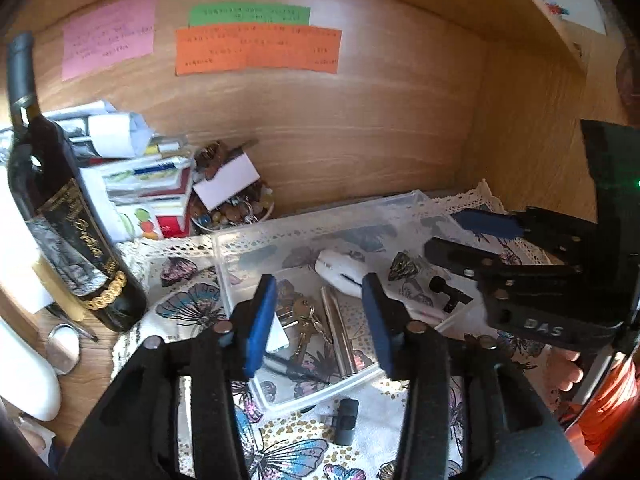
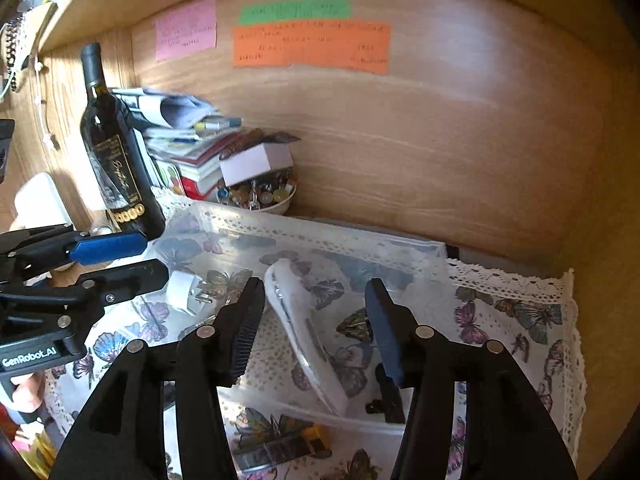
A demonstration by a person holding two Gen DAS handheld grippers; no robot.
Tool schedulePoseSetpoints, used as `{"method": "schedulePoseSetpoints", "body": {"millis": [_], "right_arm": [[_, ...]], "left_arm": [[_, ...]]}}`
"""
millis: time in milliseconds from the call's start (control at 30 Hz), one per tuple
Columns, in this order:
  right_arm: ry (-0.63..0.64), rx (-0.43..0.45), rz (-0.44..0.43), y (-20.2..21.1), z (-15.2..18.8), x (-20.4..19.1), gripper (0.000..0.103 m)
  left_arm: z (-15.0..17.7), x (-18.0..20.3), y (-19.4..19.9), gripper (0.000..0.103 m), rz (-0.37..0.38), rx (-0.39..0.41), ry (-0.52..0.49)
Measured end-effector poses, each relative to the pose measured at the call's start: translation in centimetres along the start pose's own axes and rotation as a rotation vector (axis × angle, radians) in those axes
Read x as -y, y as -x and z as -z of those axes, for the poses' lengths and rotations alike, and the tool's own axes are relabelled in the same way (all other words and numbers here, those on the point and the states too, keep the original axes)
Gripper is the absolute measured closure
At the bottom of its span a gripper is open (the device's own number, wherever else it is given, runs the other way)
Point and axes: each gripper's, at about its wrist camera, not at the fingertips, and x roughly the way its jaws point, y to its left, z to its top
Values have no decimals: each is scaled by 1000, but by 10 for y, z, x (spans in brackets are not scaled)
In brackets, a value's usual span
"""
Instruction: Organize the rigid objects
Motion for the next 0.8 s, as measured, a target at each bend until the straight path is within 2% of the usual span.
{"method": "schedulePoseSetpoints", "body": {"millis": [167,333,400,467,600,667,800], "right_arm": [[-15,68,10,30,9,5,32],[-13,98,19,51,20,8,25],[-7,102,24,57,26,7,23],[-6,104,28,62,32,6,21],[-17,87,23,67,46,6,20],[-15,70,25,66,54,5,20],[-12,24,14,59,70,3,20]], "left_arm": [[6,9,22,39,-41,51,-23],[15,20,39,24,-83,86,-49],[21,25,47,23,-102,97,-58],[28,26,52,14,-116,102,-53],[42,25,56,14,-108,94,-35],[51,24,54,14,-93,62,-30],[70,23,43,14,-111,-1,-36]]}}
